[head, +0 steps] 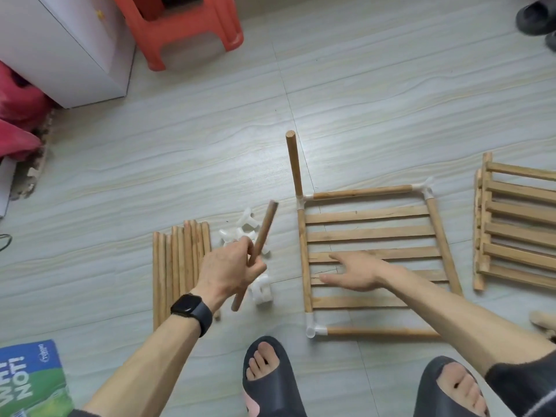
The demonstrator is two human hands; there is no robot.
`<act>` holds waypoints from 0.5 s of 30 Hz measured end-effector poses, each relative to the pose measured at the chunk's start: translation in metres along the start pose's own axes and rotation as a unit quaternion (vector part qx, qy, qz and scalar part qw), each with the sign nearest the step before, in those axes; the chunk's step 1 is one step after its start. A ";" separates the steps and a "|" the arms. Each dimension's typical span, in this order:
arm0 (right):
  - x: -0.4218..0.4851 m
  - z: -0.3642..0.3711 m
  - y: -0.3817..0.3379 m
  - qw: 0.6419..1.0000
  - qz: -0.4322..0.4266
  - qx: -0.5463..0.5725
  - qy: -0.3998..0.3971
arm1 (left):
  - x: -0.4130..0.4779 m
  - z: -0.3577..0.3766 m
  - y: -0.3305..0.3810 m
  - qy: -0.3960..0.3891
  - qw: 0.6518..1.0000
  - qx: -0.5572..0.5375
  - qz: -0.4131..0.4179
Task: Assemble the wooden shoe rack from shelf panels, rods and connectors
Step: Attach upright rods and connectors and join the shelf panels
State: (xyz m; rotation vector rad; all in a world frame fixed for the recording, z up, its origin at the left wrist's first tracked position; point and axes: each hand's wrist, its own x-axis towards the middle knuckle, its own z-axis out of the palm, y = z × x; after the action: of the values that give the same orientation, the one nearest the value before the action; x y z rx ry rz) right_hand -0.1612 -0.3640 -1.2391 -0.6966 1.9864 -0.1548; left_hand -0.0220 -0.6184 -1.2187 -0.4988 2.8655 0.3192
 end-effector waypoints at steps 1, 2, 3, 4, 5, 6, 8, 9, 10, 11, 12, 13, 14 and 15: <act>-0.007 -0.011 -0.002 0.995 -0.026 0.085 0.040 | 0.003 -0.005 0.017 -0.003 0.998 0.034 0.054; -0.016 -0.019 -0.004 0.978 -0.053 0.184 0.081 | 0.007 -0.007 0.036 -0.007 0.992 0.061 0.108; -0.025 -0.025 -0.004 0.950 -0.079 0.281 0.113 | 0.010 -0.006 0.057 -0.011 0.983 0.077 0.164; -0.032 -0.030 -0.002 0.922 -0.095 0.350 0.135 | 0.015 -0.004 0.078 -0.013 0.973 0.081 0.214; -0.037 -0.032 0.001 0.904 -0.099 0.384 0.161 | 0.020 -0.002 0.099 -0.020 0.965 0.072 0.250; -0.042 -0.033 0.006 0.896 -0.090 0.385 0.200 | 0.026 0.001 0.119 -0.028 0.961 0.055 0.270; -0.049 -0.033 0.023 0.893 -0.047 0.337 0.294 | 0.040 0.007 0.154 -0.027 0.956 0.019 0.291; -0.053 -0.034 0.035 0.888 -0.023 0.323 0.326 | 0.048 0.012 0.169 -0.019 0.954 0.003 0.299; -0.057 -0.035 0.047 0.881 -0.001 0.321 0.346 | 0.055 0.017 0.181 -0.013 0.953 -0.010 0.303; -0.062 -0.036 0.060 0.874 0.019 0.324 0.363 | 0.061 0.023 0.190 -0.016 0.954 -0.019 0.299; -0.068 -0.038 0.072 0.864 0.035 0.330 0.379 | 0.067 0.029 0.197 -0.030 0.957 -0.021 0.287; -0.074 -0.039 0.085 0.850 0.049 0.340 0.399 | 0.072 0.036 0.201 -0.053 0.963 -0.014 0.264; -0.079 -0.042 0.096 0.832 0.058 0.356 0.422 | 0.076 0.044 0.202 -0.086 0.969 0.000 0.231; -0.083 -0.044 0.107 0.812 0.067 0.372 0.446 | 0.079 0.051 0.200 -0.121 0.974 0.016 0.193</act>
State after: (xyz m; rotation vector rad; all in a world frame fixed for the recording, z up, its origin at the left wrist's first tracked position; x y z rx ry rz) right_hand -0.2134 -0.2388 -1.1942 0.0954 2.5328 -1.2998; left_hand -0.1570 -0.4459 -1.2523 0.1049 2.7027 0.3668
